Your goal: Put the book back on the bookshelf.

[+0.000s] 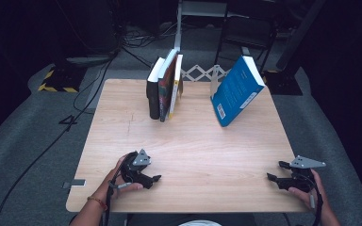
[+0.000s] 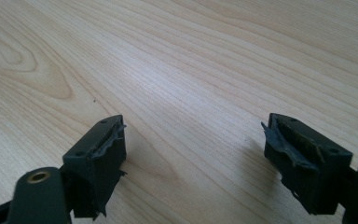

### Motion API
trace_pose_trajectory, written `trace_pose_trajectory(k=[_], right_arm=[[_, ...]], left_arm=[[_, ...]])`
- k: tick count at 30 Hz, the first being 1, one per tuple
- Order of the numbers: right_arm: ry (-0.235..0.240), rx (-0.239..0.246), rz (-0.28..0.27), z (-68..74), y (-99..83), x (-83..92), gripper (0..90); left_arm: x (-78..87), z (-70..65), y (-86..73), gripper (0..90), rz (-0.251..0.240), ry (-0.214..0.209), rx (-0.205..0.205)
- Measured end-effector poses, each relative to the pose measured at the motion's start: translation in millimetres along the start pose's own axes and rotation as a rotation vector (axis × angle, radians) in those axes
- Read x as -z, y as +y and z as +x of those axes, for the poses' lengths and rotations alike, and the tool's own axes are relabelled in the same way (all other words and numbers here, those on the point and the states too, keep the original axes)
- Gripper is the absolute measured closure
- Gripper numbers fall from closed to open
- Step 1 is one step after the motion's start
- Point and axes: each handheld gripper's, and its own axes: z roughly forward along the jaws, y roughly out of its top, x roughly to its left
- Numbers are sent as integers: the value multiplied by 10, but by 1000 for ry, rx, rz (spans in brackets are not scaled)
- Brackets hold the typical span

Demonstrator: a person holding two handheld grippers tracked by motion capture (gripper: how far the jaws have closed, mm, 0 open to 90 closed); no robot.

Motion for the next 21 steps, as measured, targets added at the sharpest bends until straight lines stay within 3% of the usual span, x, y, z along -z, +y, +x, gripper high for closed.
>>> trace_pose_trajectory(k=[21], right_arm=[[-6,-3,2,4,7,-11,195]], left_arm=[[-2,2,1,144,-1,2,0]])
